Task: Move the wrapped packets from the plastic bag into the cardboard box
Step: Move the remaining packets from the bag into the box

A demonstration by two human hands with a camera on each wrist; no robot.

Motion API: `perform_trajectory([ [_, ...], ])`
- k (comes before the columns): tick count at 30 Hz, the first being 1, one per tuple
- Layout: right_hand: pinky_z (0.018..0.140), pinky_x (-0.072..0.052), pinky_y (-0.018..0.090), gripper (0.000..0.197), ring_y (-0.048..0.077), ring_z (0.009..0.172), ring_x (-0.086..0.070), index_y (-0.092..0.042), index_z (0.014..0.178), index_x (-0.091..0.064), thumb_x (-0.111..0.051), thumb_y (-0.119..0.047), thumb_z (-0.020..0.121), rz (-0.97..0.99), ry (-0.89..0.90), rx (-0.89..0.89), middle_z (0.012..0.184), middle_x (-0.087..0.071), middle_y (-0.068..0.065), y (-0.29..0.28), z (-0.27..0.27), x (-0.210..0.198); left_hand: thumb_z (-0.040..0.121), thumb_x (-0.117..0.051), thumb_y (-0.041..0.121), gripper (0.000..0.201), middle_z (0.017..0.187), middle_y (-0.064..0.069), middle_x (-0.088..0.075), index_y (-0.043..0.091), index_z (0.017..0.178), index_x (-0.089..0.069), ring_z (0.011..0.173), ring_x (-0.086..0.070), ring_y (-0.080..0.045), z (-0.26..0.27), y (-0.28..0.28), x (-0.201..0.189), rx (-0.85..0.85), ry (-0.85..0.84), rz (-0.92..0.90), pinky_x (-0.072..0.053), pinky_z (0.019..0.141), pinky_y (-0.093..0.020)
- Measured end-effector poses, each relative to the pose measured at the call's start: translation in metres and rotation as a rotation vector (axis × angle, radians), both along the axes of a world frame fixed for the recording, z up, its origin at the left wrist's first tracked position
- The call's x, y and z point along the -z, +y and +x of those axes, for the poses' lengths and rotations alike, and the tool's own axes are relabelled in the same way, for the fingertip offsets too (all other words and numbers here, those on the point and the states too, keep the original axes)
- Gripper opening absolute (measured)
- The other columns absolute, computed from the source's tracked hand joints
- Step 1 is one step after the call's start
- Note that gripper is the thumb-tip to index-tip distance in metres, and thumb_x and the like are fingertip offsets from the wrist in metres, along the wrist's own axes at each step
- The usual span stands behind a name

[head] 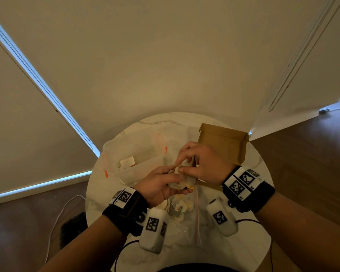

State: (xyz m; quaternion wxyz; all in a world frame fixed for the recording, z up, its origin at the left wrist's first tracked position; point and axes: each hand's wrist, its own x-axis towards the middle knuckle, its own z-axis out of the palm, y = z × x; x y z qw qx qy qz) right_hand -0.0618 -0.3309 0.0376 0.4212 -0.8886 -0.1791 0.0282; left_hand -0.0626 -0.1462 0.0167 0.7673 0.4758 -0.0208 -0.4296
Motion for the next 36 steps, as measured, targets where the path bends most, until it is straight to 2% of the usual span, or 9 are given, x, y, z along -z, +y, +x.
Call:
perform_trajectory([
  [2,0.065,-0.046,0.023,0.007,0.007,0.077,-0.058,-0.023,0.082,-0.072,-0.077,-0.018,0.078,0.072,0.025,0.041,0.089,-0.066,-0.008,-0.001,-0.003,-0.005,0.086,-0.058,0.014,0.044,0.112,-0.030,-0.062,-0.010,0.123,-0.055,0.086,-0.070,-0.030,-0.001,0.002,0.001,-0.014,-0.006,-0.013,-0.058,0.074,-0.031],
  [4,0.068,-0.055,0.033,0.005,0.009,0.077,-0.064,-0.015,0.082,-0.071,-0.075,-0.012,0.080,0.170,0.075,0.058,0.085,-0.071,-0.002,-0.004,-0.006,-0.008,0.088,-0.057,0.019,0.050,0.115,-0.031,-0.060,-0.011,0.127,-0.052,0.088,-0.070,-0.028,-0.002,0.005,0.003,-0.049,0.001,-0.015,-0.058,0.073,-0.030],
  [7,0.079,-0.057,0.048,0.006,0.026,0.084,-0.070,-0.009,0.084,-0.069,-0.074,-0.008,0.081,0.319,0.145,0.090,0.087,-0.073,0.009,-0.014,-0.009,-0.012,0.091,-0.058,0.023,0.050,0.118,-0.032,-0.059,-0.010,0.128,-0.052,0.089,-0.069,-0.029,-0.001,0.010,0.007,-0.100,0.006,-0.018,-0.058,0.073,-0.030],
  [10,0.079,-0.054,0.057,0.006,0.039,0.083,-0.069,-0.008,0.085,-0.069,-0.073,-0.006,0.082,0.420,0.146,0.161,0.084,-0.074,0.014,-0.022,-0.011,-0.015,0.090,-0.055,0.016,0.041,0.109,-0.031,-0.063,-0.010,0.121,-0.055,0.078,-0.069,-0.030,0.002,0.014,0.009,-0.153,0.008,0.025,-0.058,0.068,-0.029],
  [17,0.078,-0.055,0.052,0.007,0.035,0.074,-0.066,0.000,0.088,-0.066,-0.070,0.001,0.082,0.593,0.121,0.266,0.082,-0.070,0.021,-0.027,-0.012,-0.019,0.094,-0.048,-0.001,0.021,0.101,-0.027,-0.067,-0.005,0.108,-0.063,0.069,-0.064,-0.027,0.008,0.017,0.014,-0.199,-0.046,0.183,-0.056,0.061,-0.028],
  [24,0.071,-0.056,0.042,0.007,0.030,0.071,-0.065,-0.005,0.085,-0.067,-0.068,0.001,0.083,0.648,0.102,0.367,0.080,-0.070,0.021,-0.025,-0.010,-0.022,0.090,-0.045,-0.010,0.030,0.102,-0.020,-0.072,0.004,0.107,-0.065,0.063,-0.058,-0.023,0.008,0.021,0.012,-0.085,-0.137,0.373,-0.046,0.055,-0.027],
  [28,0.071,-0.056,0.043,0.008,0.027,0.072,-0.066,-0.010,0.085,-0.068,-0.070,-0.002,0.083,0.598,0.071,0.382,0.079,-0.071,0.016,-0.027,-0.008,-0.018,0.088,-0.047,-0.005,0.026,0.084,-0.016,-0.069,0.006,0.090,-0.071,0.057,-0.051,-0.021,0.009,0.018,0.010,-0.189,-0.169,0.482,-0.037,0.056,-0.028],
  [31,0.071,-0.057,0.045,0.009,0.026,0.071,-0.066,-0.016,0.083,-0.070,-0.073,-0.008,0.082,0.509,0.070,0.379,0.076,-0.071,0.011,-0.027,-0.007,-0.011,0.094,-0.060,0.013,0.023,0.069,-0.012,-0.064,0.005,0.077,-0.073,0.060,-0.048,-0.021,0.011,0.013,0.004,-0.276,-0.331,0.544,-0.035,0.049,-0.025],
  [36,0.067,-0.056,0.058,0.008,0.042,0.071,-0.064,-0.015,0.080,-0.072,-0.074,-0.008,0.081,0.484,0.076,0.347,0.073,-0.070,0.014,-0.022,-0.010,-0.004,0.086,-0.072,0.023,0.016,0.070,-0.003,-0.074,0.009,0.080,-0.078,0.053,-0.054,-0.008,0.018,-0.002,-0.021,-0.241,-0.749,0.591,-0.044,0.049,-0.020],
])
